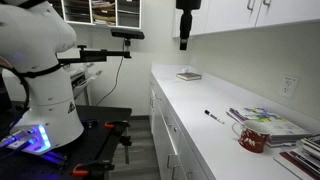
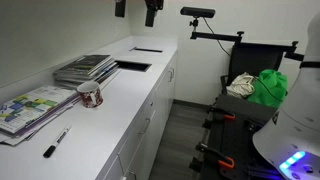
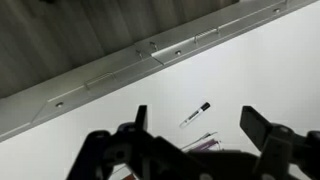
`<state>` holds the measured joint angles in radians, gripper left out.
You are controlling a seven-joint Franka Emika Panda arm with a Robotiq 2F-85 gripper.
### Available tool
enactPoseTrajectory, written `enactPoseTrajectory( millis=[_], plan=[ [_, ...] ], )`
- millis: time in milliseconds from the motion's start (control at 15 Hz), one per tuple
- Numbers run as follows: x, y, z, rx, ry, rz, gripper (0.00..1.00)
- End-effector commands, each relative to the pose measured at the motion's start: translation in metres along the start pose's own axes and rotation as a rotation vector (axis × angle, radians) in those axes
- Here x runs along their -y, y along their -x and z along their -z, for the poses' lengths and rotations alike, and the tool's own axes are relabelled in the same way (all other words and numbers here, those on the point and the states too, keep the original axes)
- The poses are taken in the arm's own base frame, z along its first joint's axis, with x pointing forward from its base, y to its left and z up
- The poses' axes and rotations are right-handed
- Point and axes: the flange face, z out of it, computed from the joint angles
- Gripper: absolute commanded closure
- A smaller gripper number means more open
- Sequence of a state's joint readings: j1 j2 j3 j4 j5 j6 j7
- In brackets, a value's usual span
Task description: Pick up the marker and place it in the cup
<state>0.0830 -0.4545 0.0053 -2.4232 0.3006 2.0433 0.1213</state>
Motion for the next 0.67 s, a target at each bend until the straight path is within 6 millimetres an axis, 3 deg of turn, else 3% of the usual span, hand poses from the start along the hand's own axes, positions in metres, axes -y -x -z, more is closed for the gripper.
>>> enactPoseTrajectory(
  millis=[0,333,467,600],
  plan=[
    [0.0,0.0,0.001,0.001,0.0,0.0,0.0],
    [0.0,0.0,0.001,0.0,0.0,0.0,0.0],
    [0.009,-0.018,-0.016,-0.007,0.035,-0.123,0.0],
    [0.029,-0.04,-0.049,-0.032,0.063,-0.231,0.0]
  ],
)
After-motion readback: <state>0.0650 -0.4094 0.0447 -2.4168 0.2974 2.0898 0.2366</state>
